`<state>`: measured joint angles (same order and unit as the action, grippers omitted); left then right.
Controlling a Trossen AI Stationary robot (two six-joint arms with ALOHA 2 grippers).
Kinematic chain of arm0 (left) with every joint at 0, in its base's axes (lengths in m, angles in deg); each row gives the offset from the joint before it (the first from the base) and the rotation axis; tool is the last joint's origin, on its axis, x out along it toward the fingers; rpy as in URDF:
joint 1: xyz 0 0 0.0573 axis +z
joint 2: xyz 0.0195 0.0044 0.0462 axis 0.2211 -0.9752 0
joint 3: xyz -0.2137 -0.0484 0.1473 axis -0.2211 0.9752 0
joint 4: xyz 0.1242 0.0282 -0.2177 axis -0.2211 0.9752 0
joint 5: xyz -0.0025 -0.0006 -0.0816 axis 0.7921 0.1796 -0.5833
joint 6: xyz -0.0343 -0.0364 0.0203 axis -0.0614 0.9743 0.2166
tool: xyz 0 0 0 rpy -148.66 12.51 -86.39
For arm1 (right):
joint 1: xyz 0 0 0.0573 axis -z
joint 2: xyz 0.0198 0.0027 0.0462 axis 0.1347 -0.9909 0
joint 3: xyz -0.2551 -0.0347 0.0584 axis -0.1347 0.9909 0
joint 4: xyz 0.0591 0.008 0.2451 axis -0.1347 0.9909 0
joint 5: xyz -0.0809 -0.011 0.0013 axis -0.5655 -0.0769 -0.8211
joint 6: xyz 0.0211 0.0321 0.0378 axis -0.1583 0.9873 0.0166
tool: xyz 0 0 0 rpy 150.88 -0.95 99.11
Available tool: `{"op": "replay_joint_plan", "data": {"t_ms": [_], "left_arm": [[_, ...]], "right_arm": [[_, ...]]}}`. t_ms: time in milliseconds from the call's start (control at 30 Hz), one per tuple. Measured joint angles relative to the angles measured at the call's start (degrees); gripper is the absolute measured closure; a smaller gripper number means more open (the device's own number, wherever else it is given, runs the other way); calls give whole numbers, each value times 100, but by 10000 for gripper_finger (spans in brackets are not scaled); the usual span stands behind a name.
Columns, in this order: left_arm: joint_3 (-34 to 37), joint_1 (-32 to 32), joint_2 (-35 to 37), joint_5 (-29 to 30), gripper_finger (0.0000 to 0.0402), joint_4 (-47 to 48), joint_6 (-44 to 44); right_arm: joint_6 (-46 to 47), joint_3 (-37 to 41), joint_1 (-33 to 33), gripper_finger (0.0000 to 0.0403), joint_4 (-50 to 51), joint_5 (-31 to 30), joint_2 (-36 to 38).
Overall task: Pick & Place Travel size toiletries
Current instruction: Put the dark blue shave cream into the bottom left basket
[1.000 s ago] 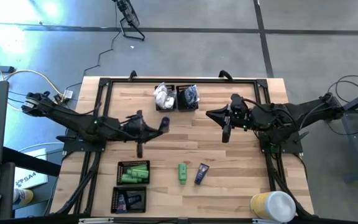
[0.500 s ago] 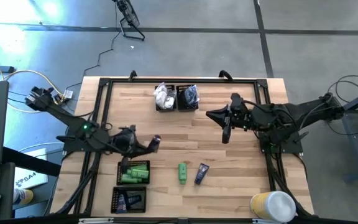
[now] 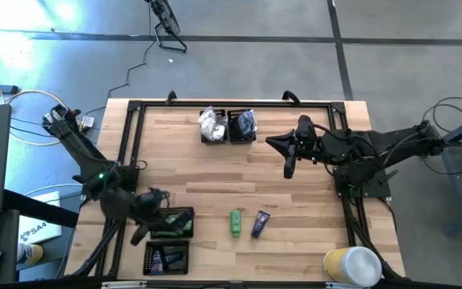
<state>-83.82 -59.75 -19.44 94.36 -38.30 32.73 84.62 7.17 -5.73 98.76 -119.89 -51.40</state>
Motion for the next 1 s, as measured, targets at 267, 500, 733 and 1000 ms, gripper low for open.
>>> {"op": "replay_joint_plan", "data": {"t_ms": [267,500,733,1000], "left_arm": [[0,-745,-470,-977,401,1139,2122],[0,-820,-1185,-1829,401,1440,2830],[0,-818,-1864,-2268,401,1023,2850],[-2,-817,-2051,-2277,401,807,2855]], "right_arm": [[-129,0,47,393,159,0,0],[-258,0,88,393,156,1,-2],[-260,0,177,393,150,0,-2],[-260,0,316,393,124,0,-2]]}}
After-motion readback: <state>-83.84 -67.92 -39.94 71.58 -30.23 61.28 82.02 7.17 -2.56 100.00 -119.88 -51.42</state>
